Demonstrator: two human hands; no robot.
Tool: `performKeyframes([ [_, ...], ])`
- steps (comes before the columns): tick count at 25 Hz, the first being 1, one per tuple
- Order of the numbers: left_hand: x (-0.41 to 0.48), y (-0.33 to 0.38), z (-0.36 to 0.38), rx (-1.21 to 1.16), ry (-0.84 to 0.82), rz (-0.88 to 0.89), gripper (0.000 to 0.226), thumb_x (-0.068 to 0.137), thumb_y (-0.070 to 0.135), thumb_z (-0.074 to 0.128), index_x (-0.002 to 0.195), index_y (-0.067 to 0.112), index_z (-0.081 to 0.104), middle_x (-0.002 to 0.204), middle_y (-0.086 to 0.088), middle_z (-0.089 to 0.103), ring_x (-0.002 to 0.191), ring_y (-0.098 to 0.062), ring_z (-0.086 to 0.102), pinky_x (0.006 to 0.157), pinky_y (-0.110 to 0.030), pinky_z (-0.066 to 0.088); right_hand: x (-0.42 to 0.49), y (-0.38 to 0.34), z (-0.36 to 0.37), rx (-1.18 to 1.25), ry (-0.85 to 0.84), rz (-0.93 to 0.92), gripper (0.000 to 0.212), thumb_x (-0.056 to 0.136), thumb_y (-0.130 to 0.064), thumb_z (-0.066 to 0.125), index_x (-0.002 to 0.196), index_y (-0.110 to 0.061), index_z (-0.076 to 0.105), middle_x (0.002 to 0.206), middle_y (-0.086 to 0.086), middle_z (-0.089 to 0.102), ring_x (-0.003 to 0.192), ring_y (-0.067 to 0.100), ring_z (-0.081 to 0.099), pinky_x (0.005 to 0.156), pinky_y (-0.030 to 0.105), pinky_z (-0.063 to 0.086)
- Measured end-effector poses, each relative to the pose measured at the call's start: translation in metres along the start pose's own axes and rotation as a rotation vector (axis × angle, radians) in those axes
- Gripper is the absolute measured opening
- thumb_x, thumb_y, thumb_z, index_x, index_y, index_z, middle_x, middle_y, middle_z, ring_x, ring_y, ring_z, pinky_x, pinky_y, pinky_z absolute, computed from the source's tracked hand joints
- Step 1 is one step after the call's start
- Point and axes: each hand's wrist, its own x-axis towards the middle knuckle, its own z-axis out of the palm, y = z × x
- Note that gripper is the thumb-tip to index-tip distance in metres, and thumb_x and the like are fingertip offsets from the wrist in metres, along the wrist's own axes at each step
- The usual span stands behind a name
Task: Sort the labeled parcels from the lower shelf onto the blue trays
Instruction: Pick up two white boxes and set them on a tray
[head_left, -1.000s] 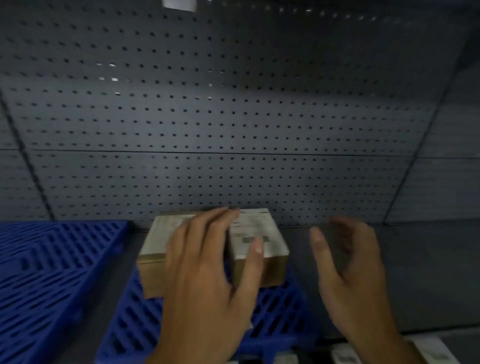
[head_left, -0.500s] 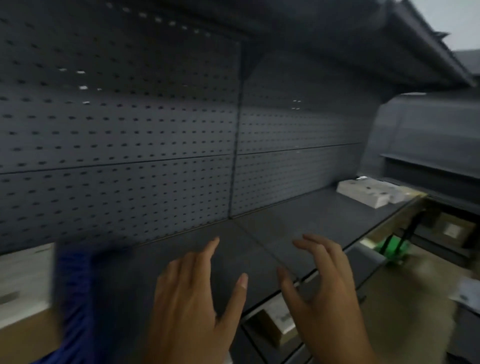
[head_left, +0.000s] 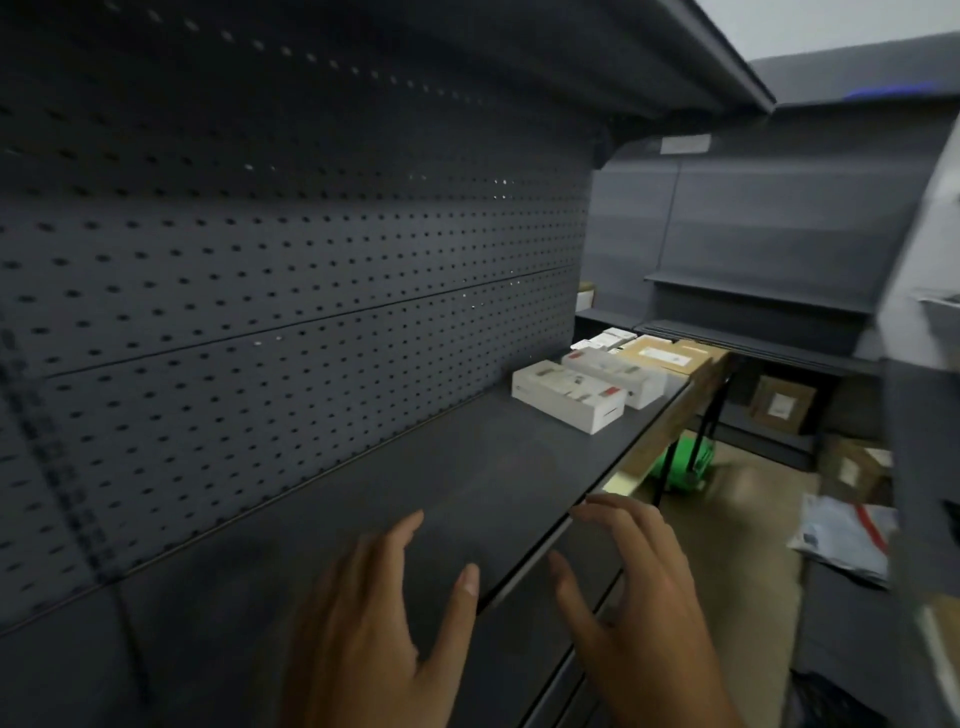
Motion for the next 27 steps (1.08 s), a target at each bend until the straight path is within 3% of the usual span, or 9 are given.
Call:
performKeyframes([
  [6, 0.089, 0.029, 0.08, 0.054, -0.024, -0.076, 0.074, 0.075, 0.084, 0.024, 0.136, 0.049, 0.047, 0.137, 0.021, 0.052, 0.123, -0.007, 0.048, 0.103, -0.038, 0.044, 0.095, 0.087, 0.026, -0.012, -0.076, -0.011, 0.043, 0.081, -0.042, 0.074, 0.121, -0.037, 0.06, 0.128, -0.02, 0.05, 0.122, 0.003, 0.048, 0.102, 0.039, 0.047],
  [10, 0.137, 0.064, 0.131, 0.145, 0.019, -0.086, 0.076, 0.077, 0.086, 0.008, 0.14, 0.054, 0.035, 0.142, 0.029, 0.041, 0.128, 0.0, 0.037, 0.102, -0.024, 0.033, 0.165, 0.138, 0.035, 0.061, -0.124, -0.038, 0.044, 0.081, -0.043, 0.071, 0.122, -0.036, 0.059, 0.131, -0.018, 0.049, 0.124, 0.007, 0.049, 0.102, 0.037, 0.047],
  [13, 0.168, 0.087, 0.178, 0.231, 0.083, -0.098, 0.072, 0.083, 0.083, 0.01, 0.142, 0.052, 0.036, 0.138, 0.029, 0.042, 0.125, 0.003, 0.034, 0.096, -0.021, 0.023, 0.222, 0.184, 0.047, 0.115, -0.161, -0.093, 0.043, 0.079, -0.041, 0.071, 0.12, -0.04, 0.057, 0.134, -0.015, 0.05, 0.125, 0.008, 0.05, 0.101, 0.037, 0.046],
  [17, 0.206, 0.12, 0.244, 0.317, 0.155, -0.188, 0.069, 0.088, 0.079, 0.016, 0.146, 0.047, 0.034, 0.14, 0.026, 0.039, 0.13, -0.001, 0.03, 0.103, -0.021, 0.02, 0.297, 0.242, 0.062, 0.155, -0.252, -0.181, 0.043, 0.08, -0.035, 0.074, 0.117, -0.042, 0.053, 0.129, -0.012, 0.051, 0.116, -0.002, 0.039, 0.097, 0.031, 0.035],
  [20, 0.226, 0.142, 0.275, 0.348, 0.181, -0.269, 0.068, 0.088, 0.08, 0.019, 0.146, 0.047, 0.034, 0.138, 0.026, 0.037, 0.128, 0.0, 0.029, 0.1, -0.019, 0.02, 0.341, 0.271, 0.055, 0.189, -0.27, -0.231, 0.04, 0.083, -0.025, 0.075, 0.12, -0.024, 0.062, 0.125, -0.009, 0.051, 0.117, 0.007, 0.043, 0.1, 0.034, 0.036],
  [22, 0.234, 0.152, 0.29, 0.326, 0.187, -0.302, 0.066, 0.088, 0.08, 0.021, 0.144, 0.048, 0.035, 0.135, 0.029, 0.037, 0.123, 0.004, 0.028, 0.098, -0.018, 0.02, 0.367, 0.289, 0.051, 0.136, -0.322, -0.21, 0.044, 0.084, -0.029, 0.074, 0.124, -0.018, 0.062, 0.131, -0.002, 0.055, 0.123, 0.015, 0.045, 0.105, 0.041, 0.039],
  [25, 0.241, 0.158, 0.306, 0.22, 0.174, -0.33, 0.064, 0.085, 0.083, 0.026, 0.139, 0.052, 0.037, 0.128, 0.035, 0.038, 0.112, 0.013, 0.025, 0.097, -0.019, 0.028, 0.395, 0.315, 0.046, -0.001, -0.449, -0.135, 0.053, 0.086, -0.046, 0.07, 0.133, -0.026, 0.056, 0.142, 0.003, 0.052, 0.131, 0.022, 0.045, 0.109, 0.043, 0.034],
  [27, 0.241, 0.155, 0.314, 0.169, 0.166, -0.371, 0.065, 0.084, 0.085, 0.03, 0.14, 0.053, 0.035, 0.127, 0.037, 0.038, 0.116, 0.014, 0.027, 0.098, -0.021, 0.031, 0.396, 0.329, 0.049, -0.04, -0.434, -0.077, 0.066, 0.08, -0.058, 0.071, 0.135, -0.026, 0.053, 0.142, 0.005, 0.053, 0.13, 0.026, 0.047, 0.107, 0.046, 0.037],
])
